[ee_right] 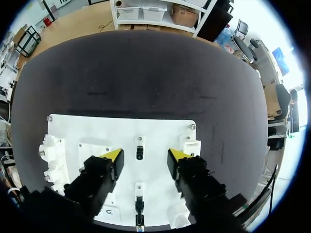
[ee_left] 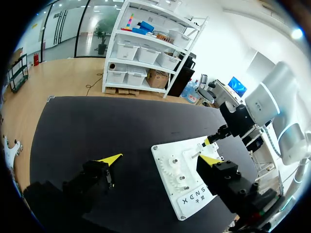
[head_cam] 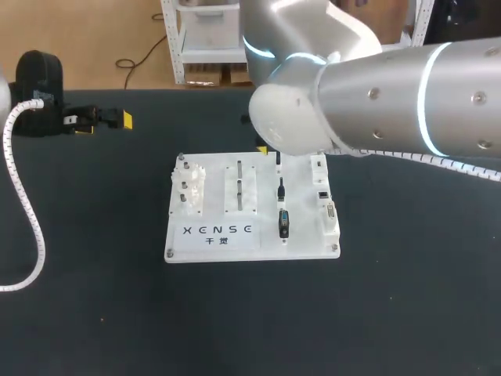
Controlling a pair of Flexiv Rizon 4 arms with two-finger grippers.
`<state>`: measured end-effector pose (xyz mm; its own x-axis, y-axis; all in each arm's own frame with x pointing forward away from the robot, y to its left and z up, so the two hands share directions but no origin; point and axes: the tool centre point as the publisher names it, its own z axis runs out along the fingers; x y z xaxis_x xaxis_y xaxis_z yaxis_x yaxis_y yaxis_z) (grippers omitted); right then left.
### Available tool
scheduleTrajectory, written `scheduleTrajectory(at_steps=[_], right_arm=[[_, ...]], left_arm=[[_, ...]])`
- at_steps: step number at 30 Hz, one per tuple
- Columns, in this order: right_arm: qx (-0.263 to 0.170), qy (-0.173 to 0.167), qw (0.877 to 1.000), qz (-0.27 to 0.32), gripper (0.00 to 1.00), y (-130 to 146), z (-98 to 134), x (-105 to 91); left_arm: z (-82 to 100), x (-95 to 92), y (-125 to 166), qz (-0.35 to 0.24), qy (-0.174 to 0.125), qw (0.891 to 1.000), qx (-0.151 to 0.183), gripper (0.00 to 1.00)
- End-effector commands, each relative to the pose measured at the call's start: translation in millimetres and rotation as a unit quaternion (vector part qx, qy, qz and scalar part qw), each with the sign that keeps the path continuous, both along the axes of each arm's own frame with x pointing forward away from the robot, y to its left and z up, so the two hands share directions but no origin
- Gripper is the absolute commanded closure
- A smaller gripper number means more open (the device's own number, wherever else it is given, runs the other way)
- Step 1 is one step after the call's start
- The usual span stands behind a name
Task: Insert the USB connector, Ethernet cable, and multi-pin plug into their matching sockets one by one.
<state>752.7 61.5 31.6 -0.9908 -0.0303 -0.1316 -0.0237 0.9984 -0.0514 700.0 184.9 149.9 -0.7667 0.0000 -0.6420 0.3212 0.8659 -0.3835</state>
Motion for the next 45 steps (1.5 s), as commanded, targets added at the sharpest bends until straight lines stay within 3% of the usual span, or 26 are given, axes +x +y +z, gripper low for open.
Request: scheduleTrajectory(at_steps=[1,12,45], right_arm=[[0.002,0.002,1.000,0.000,0.51,-2.1,-2.7,-2.1],[0.007,0.014,1.000,0.004,0.55,0.4,-8.5,-8.2],[0.021,0.017,1.000,-0.007,0.75,1.9,-11.4,-2.4]], left_arm=[[0.0,0.0,0.0,0.000,0.000,1.000,0.000,0.00],[0.0,0.0,0.0,0.000,0.000,1.000,0.000,0.00],[0.0,0.0,0.0,0.000,0.000,1.000,0.000,0.00]])
